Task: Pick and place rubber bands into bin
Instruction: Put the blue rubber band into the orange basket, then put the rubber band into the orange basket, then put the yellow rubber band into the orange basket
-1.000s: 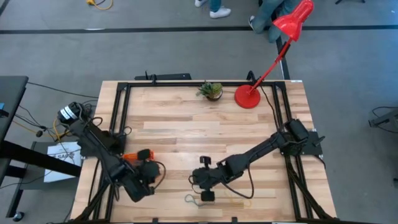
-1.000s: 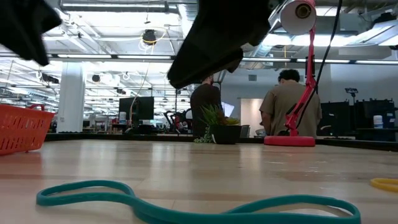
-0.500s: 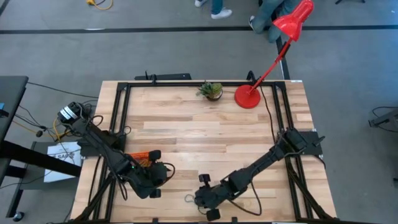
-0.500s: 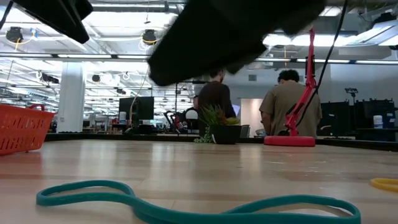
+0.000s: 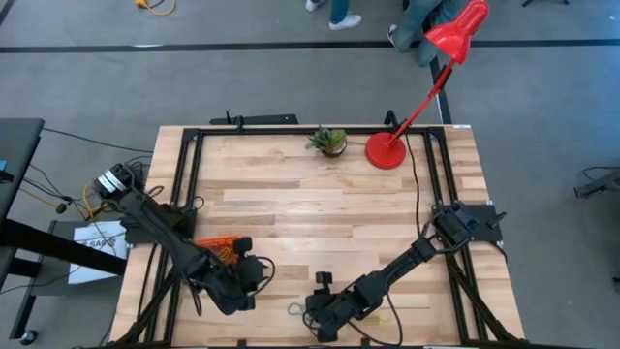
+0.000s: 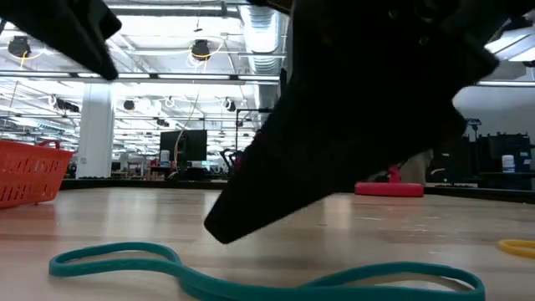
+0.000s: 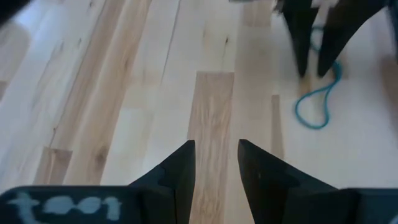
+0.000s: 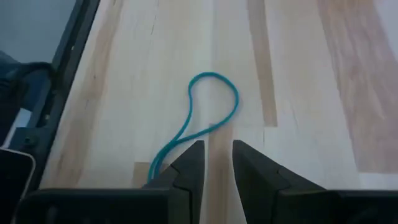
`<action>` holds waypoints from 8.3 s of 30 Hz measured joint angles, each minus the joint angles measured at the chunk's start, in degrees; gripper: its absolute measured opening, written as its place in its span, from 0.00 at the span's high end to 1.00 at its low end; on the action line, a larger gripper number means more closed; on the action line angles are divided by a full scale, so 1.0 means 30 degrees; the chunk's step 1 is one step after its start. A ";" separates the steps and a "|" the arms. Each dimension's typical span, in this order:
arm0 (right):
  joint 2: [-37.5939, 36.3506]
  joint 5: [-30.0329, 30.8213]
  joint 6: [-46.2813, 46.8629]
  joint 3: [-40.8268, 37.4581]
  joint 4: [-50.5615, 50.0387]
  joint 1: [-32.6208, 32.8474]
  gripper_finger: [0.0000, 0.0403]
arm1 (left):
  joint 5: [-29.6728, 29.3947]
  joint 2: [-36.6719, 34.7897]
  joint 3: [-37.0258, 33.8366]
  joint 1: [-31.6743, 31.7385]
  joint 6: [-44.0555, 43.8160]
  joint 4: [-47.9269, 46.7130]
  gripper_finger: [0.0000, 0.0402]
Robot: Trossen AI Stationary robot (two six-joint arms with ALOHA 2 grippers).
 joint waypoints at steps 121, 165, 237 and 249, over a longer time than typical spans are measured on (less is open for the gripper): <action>0.1180 0.1310 -0.1829 0.2951 0.1615 -0.0770 0.82 | 0.3814 0.6950 0.6698 -0.1557 0.1696 -0.1147 1.00; 0.1173 0.1167 -0.1337 0.2951 0.1822 -0.1049 0.82 | -0.0456 -0.2893 -0.1171 -0.4371 -1.4534 -1.1414 1.00; 0.1217 0.1154 -0.2058 0.2936 0.1186 -0.1377 0.82 | 0.8081 0.2783 -0.0985 -0.4845 -1.3344 -1.6922 0.86; 0.1217 0.0920 -0.1415 0.2936 0.0748 -0.1384 0.82 | 0.4823 0.2783 0.0335 -0.4838 -1.3557 -1.5219 0.64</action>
